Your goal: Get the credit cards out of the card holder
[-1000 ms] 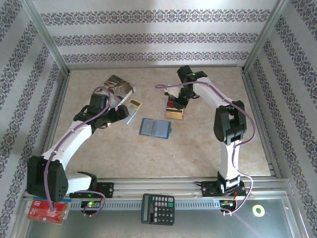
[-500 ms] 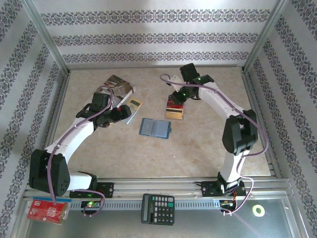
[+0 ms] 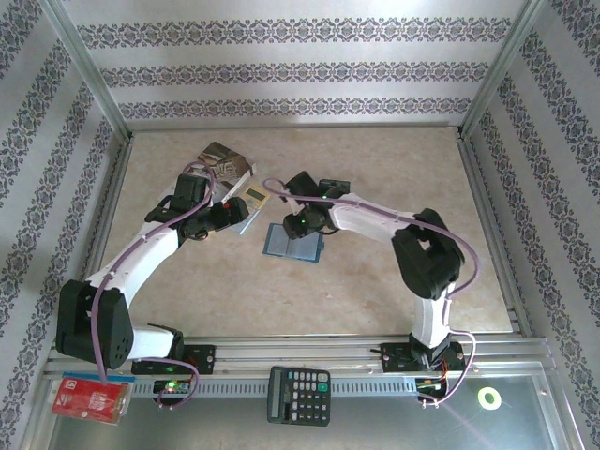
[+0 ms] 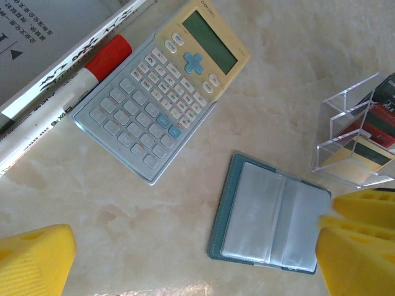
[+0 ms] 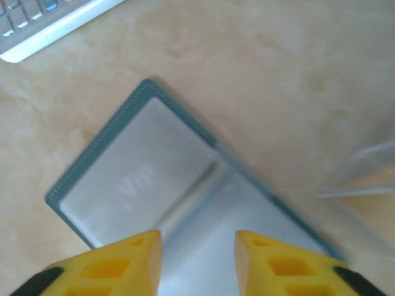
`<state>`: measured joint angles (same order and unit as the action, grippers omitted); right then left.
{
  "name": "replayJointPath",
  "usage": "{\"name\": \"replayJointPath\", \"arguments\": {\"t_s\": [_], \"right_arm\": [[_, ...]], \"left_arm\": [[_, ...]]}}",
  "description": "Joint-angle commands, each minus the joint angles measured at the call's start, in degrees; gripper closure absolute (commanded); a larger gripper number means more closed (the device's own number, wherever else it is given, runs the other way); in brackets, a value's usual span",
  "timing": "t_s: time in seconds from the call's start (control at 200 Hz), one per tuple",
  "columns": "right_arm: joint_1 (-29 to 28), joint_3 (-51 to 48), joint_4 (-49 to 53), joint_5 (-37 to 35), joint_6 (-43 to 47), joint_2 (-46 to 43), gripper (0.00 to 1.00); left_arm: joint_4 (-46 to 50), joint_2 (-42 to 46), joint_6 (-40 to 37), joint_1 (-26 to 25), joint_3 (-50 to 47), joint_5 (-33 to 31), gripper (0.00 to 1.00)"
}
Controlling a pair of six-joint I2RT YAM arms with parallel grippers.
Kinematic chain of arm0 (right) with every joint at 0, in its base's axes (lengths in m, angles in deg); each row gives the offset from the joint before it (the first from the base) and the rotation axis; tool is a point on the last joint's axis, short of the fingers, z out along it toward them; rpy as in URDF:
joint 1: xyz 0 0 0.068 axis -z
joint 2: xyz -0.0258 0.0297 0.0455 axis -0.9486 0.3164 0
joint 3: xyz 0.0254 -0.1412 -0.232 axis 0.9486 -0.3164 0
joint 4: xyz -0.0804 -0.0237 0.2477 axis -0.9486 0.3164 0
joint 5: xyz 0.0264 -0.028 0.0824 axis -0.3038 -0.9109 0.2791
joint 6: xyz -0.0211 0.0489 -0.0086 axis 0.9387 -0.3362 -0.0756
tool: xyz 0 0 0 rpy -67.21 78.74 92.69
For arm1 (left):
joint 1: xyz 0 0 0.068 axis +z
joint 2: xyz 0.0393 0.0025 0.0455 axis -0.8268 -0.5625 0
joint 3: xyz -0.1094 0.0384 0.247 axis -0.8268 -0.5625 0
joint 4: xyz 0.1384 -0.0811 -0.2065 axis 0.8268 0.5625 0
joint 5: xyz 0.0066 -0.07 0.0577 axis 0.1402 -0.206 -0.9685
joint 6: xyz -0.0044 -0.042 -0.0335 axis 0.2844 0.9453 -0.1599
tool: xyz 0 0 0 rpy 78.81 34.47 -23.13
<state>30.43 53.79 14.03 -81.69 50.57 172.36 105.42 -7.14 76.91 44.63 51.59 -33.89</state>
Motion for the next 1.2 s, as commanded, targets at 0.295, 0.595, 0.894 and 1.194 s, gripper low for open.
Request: {"name": "replayJointPath", "arguments": {"t_s": [0.295, 0.595, 0.894, 1.194], "right_arm": [[-3.89, 6.74, -0.36, -3.58, -4.09, 9.51, 0.53], [-5.06, -4.57, -4.62, 7.70, -5.66, 5.12, 0.59], [-3.61, -8.09, -10.02, 1.85, -13.80, -4.64, 0.53], [-6.95, -11.05, -6.12, -7.75, -12.40, -3.66, 0.36]], "left_arm": [[-0.25, -0.29, 0.78, 1.82, -3.09, -2.91, 0.00], [0.48, -0.45, 0.90, 2.02, -3.49, -3.69, 0.00], [-1.80, -1.28, 3.06, 1.93, -3.54, -0.45, 0.00], [-1.98, -0.22, 3.22, 1.98, -4.65, -1.25, 0.00]]}}
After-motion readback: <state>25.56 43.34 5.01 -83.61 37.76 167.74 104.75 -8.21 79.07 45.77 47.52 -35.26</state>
